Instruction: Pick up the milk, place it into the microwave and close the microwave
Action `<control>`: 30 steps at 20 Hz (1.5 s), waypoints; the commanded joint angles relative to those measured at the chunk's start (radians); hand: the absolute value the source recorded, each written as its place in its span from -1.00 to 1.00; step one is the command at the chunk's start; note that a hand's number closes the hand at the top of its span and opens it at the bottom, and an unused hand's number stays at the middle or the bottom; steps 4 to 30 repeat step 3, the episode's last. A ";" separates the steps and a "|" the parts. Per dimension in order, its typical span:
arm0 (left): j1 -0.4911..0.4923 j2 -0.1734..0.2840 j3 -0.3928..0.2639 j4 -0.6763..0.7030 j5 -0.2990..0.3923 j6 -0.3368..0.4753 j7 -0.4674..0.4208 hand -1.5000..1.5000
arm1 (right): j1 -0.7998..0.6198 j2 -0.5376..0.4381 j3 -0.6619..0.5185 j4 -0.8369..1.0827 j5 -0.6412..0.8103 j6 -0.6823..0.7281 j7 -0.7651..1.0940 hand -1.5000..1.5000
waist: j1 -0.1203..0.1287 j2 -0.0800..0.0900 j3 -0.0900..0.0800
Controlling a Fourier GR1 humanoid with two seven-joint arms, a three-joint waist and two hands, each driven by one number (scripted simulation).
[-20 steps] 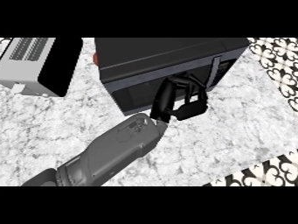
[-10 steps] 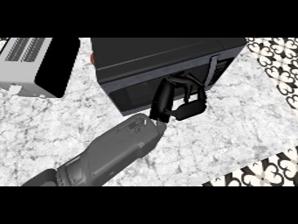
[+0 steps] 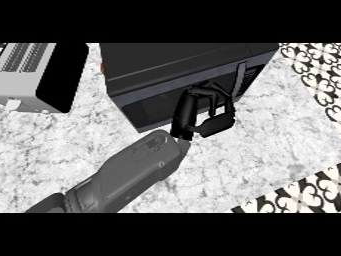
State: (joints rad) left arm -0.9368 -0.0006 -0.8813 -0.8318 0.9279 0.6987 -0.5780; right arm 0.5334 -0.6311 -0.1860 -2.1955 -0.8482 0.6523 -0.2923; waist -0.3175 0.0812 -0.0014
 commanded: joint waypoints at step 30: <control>-0.055 0.001 0.052 0.101 0.040 0.000 -0.001 1.00 | 0.003 -0.013 0.005 -0.013 -0.018 0.004 0.011 -1.00 | -0.011 0.017 0.000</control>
